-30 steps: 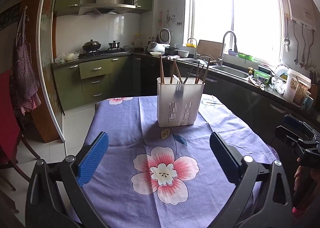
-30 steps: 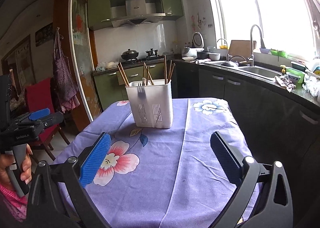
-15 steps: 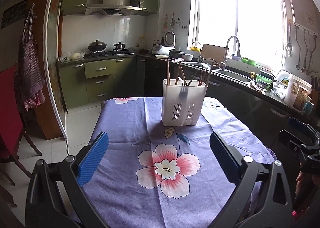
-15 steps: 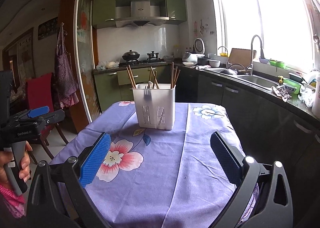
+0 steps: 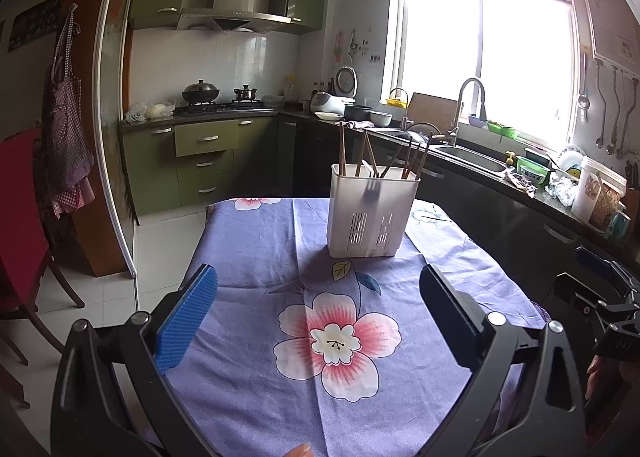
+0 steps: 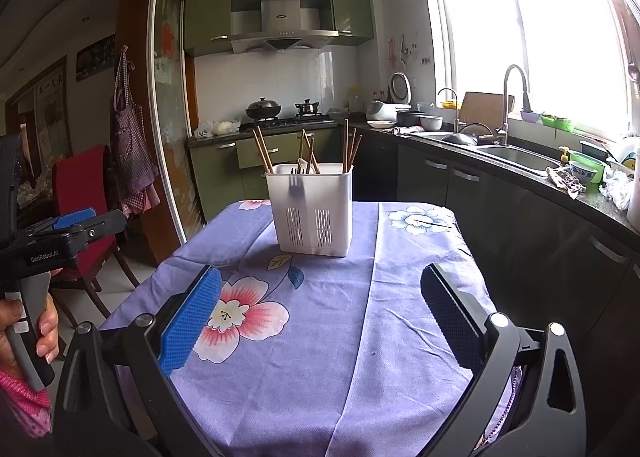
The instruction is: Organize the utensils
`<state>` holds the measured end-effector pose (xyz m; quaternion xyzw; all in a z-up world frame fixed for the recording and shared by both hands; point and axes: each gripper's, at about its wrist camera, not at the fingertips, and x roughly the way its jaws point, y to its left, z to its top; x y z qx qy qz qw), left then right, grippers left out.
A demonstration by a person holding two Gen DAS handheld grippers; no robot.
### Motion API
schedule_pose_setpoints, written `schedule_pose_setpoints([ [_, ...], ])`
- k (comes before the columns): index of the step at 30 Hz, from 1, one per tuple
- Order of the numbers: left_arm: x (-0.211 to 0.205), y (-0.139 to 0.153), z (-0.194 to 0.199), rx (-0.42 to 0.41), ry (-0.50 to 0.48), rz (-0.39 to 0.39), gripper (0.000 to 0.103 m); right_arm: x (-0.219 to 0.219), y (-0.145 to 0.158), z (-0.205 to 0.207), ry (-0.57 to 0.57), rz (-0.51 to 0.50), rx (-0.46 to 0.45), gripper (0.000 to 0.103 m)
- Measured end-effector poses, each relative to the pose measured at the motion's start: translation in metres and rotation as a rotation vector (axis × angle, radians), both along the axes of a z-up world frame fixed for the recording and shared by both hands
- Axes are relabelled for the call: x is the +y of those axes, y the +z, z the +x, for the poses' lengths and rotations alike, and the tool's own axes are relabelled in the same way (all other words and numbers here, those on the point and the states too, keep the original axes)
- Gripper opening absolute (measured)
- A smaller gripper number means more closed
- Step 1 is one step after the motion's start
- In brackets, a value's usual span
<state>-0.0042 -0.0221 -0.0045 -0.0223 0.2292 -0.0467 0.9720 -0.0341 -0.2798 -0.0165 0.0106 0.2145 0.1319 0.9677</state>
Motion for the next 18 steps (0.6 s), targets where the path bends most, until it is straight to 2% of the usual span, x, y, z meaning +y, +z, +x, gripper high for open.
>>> schedule_pose_setpoints([
  [18,-0.0011,-0.0009,-0.0004,0.001,0.008,0.002,0.096,0.0038,-0.0062,0.0044,0.007,0.002,0.015,0.098],
])
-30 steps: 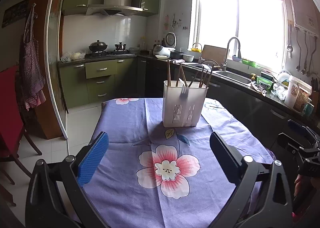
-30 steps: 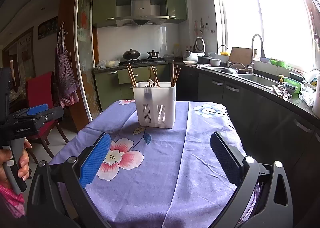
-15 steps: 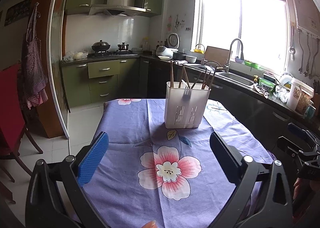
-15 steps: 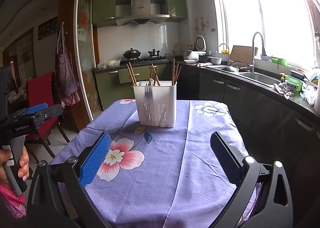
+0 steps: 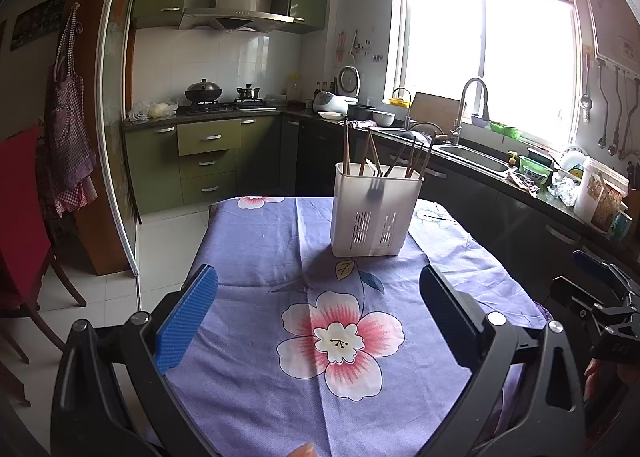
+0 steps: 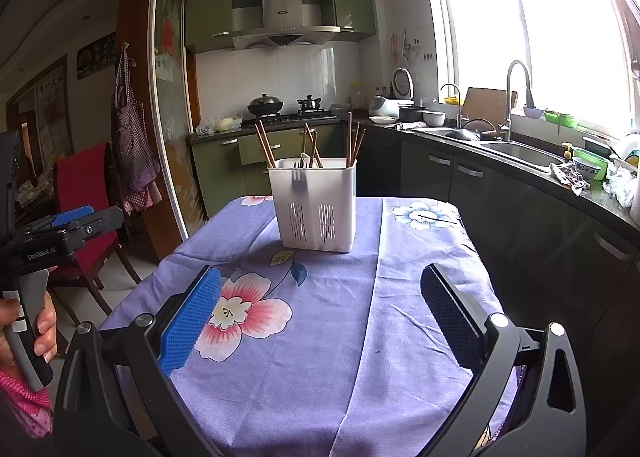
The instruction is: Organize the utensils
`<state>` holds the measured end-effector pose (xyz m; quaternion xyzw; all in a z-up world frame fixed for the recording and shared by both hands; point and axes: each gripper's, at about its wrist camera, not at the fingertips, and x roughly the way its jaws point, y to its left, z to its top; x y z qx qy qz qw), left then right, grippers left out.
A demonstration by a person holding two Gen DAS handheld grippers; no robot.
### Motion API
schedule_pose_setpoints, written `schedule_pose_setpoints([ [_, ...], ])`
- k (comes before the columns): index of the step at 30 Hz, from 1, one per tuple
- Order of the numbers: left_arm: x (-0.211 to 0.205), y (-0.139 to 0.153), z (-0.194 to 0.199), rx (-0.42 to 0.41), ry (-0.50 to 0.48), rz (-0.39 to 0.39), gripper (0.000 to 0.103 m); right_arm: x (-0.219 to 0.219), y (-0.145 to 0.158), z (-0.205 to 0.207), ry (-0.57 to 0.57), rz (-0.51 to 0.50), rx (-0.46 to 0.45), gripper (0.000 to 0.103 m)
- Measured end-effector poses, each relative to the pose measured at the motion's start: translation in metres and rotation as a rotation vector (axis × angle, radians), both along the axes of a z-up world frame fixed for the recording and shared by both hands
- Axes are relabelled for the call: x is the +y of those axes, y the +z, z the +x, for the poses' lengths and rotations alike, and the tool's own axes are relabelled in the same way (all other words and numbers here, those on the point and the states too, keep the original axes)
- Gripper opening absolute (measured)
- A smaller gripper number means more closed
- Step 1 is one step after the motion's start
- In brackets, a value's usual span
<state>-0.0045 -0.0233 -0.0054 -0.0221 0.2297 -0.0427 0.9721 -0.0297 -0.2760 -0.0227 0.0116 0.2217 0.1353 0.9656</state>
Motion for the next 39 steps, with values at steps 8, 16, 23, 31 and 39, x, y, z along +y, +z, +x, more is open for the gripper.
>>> schedule_pose_setpoints([
  [8,-0.0002,-0.0034,0.0013,0.017,0.0,-0.008,0.096,0.0012,-0.0019,0.0016,0.002,0.002,0.002,0.098],
  [16,-0.0023,-0.0056,0.001,0.02,0.012,0.006,0.096,0.0033,-0.0044,0.0018,0.004,0.0,0.005,0.098],
  [23,-0.0027,-0.0064,0.0012,0.022,0.017,0.009,0.096,0.0053,-0.007,0.0013,0.007,0.0,0.008,0.098],
  [31,-0.0047,-0.0065,0.0019,0.023,0.019,0.014,0.096,0.005,-0.0076,0.0017,0.007,0.0,0.01,0.098],
  [39,-0.007,-0.0081,0.0041,0.043,0.01,0.016,0.096,0.0041,-0.0096,0.0029,0.006,-0.002,0.015,0.098],
])
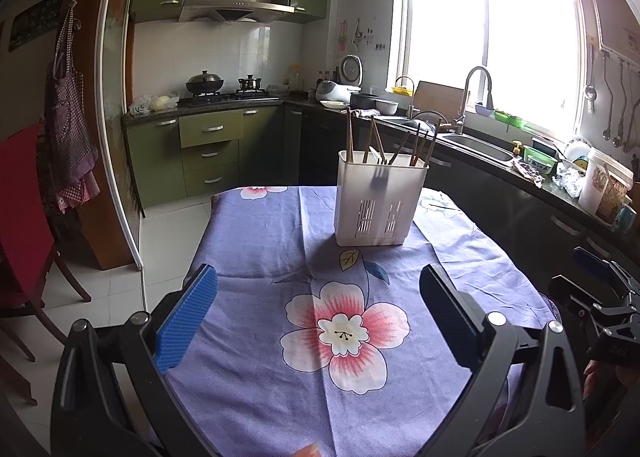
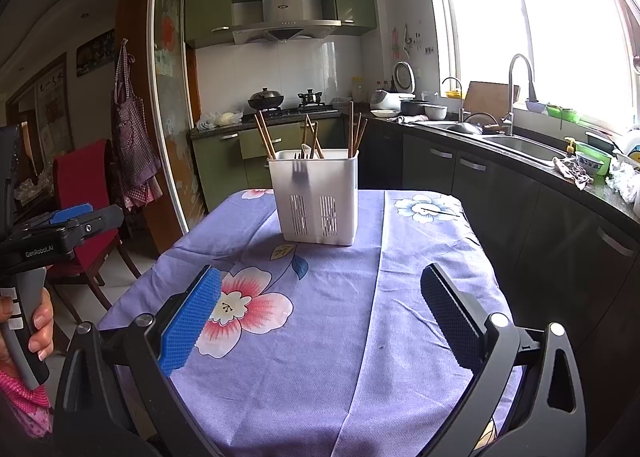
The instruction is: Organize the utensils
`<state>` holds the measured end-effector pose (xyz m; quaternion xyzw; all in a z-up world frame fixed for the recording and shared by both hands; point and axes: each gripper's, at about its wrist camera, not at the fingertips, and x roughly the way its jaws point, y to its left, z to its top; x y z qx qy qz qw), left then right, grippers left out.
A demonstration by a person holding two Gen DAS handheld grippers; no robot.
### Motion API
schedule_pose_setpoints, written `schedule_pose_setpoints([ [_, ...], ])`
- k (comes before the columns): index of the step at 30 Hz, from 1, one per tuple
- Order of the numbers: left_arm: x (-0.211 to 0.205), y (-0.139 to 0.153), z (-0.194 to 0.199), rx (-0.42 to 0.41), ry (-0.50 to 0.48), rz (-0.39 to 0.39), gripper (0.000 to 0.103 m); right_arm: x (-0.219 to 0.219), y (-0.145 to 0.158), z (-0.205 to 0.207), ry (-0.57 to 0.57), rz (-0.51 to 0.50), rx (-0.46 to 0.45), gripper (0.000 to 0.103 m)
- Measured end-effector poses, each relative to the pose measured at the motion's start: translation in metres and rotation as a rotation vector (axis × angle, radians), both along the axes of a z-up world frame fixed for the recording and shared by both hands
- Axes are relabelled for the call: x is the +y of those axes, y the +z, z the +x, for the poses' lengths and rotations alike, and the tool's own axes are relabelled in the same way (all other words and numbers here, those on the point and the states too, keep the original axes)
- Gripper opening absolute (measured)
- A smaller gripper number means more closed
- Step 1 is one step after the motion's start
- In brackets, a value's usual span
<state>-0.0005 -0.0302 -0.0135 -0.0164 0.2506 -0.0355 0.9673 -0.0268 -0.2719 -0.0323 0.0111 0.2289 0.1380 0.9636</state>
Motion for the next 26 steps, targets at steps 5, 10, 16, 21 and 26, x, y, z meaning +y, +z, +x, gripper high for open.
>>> schedule_pose_setpoints([
  [5,0.001,0.0,0.001,0.005,-0.037,-0.03,0.096,-0.001,-0.004,0.002,-0.001,0.001,0.007,0.098],
  [10,0.002,0.001,0.001,-0.015,-0.029,-0.025,0.096,0.0,-0.008,0.003,0.001,0.003,0.016,0.098],
  [16,0.003,-0.003,0.011,0.01,0.014,0.024,0.096,0.0,-0.01,0.01,-0.002,0.001,0.027,0.098],
  [21,0.002,-0.022,0.039,0.083,0.044,0.1,0.096,-0.001,-0.019,0.03,-0.021,-0.027,0.06,0.098],
  [26,0.016,-0.054,0.085,0.17,0.068,0.091,0.096,-0.007,-0.04,0.074,-0.057,-0.075,0.123,0.098],
])
